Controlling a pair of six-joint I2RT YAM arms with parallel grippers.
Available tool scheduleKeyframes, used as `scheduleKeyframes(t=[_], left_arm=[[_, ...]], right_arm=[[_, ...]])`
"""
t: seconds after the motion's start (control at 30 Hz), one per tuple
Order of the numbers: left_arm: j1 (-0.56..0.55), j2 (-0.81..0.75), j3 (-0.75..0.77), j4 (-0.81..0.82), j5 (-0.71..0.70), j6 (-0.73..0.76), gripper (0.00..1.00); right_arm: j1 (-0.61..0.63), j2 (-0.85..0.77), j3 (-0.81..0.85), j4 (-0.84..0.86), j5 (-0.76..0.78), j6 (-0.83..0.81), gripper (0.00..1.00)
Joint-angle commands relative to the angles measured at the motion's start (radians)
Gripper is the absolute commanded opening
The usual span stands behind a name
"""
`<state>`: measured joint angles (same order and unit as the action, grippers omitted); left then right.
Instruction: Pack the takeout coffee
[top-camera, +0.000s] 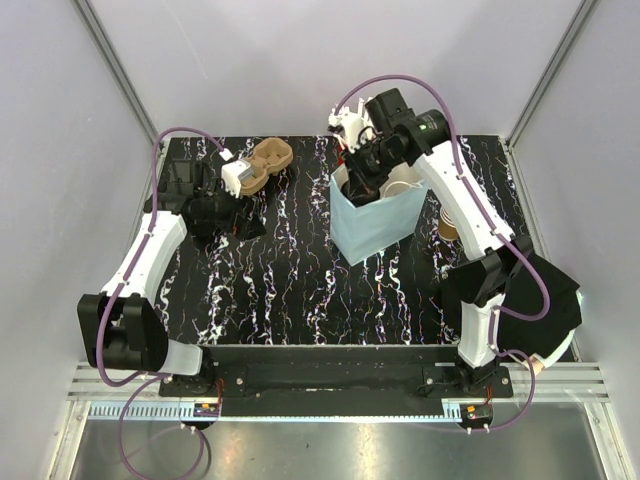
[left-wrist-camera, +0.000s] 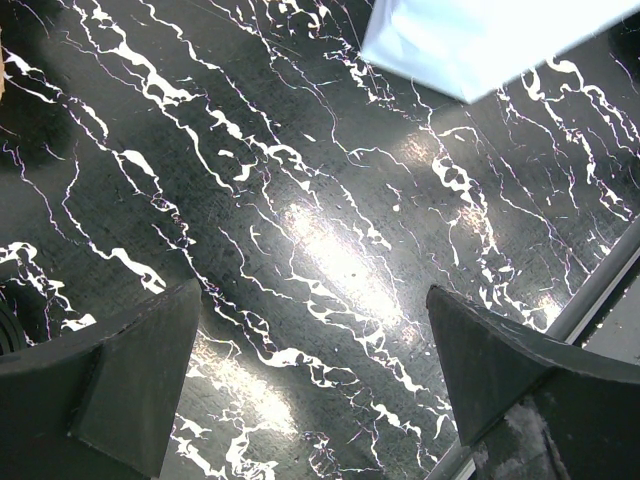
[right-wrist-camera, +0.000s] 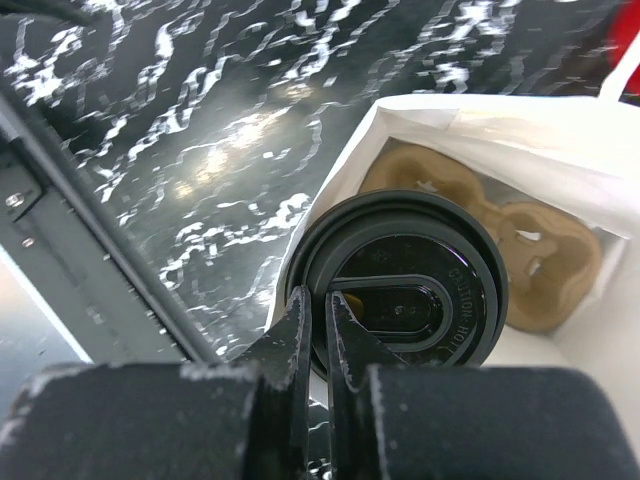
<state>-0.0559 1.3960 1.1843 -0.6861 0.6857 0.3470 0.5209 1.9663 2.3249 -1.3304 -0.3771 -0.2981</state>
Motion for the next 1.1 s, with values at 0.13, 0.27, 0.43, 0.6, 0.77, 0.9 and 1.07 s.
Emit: scheduleKeyframes(t=[0.13,0.27,0.43,0.6,0.77,0.9,1.07], left_arm=[[0.01,-0.015,-0.003,0.039,0.029,-0.005,0.99],[0.01,-0.012,-0.003,0.039,0.029,-0.005,0.99],[0.013,-0.017,-0.005,0.039,0.029,-0.003,0.99],[0.011,-0.014,-0.005,0.039,0.031,-0.002,0.99],[0.011,-0.015,-0.005,0.039,0.031,-0.005,0.99],[0.013,-0.018,-0.006,0.039,0.029,-0.002,0.99],[0.011,-0.02,-0.009,0.042,0.034,-0.002,0.99]], right_arm=[[0.037,-0.055,0.001,0.016,-0.039,0.028,0.0],[0.03,-0.043,0.048,0.028,0.13,0.008,0.0],[0.008,-0.029,0.103,0.04,0.202,-0.007,0.0],[-0.039,-0.014,0.125,0.039,0.199,-0.006,0.0],[-0.091,0.019,0.123,0.031,0.17,-0.003,0.0],[-0.114,0.036,0.111,0.036,0.159,-0.009,0.0],[-0.113,0.028,0.041,0.103,0.19,-0.022,0.0]])
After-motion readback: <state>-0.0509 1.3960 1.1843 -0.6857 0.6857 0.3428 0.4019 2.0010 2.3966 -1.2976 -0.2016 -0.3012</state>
